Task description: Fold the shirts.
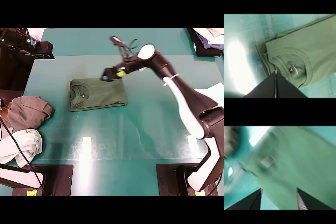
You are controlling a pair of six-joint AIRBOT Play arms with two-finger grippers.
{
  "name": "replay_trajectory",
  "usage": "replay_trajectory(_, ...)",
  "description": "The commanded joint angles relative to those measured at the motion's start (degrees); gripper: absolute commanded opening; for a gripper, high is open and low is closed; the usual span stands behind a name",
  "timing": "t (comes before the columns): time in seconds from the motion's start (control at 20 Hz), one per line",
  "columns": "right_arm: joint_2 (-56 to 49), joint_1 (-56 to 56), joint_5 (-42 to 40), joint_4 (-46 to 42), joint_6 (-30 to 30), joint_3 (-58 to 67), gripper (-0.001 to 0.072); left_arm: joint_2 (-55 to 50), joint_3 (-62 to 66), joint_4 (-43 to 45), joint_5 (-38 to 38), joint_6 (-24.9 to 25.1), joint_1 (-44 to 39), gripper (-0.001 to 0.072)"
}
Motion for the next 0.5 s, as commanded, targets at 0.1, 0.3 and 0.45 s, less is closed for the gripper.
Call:
replay_trajectory(0.1, 0.33, -12.90, 3.91, 5.79, 4.57, -11.63, 0.0632, 0.00, -1.31, -2.54, -0.02, 0.00, 0.04, 0.0023)
replay_trajectory(0.3, 0.31, -13.09, -2.45, 10.49, 3.96, -19.28, 0.0657, 0.00, -2.08, -3.10, 0.11, 0.11, 0.04, 0.0023)
replay_trajectory(0.45, -1.92, -10.49, -4.15, 11.30, 2.67, -18.93, 0.0657, 0.00, -2.08, -3.13, 0.13, 0.44, 0.04, 0.0024)
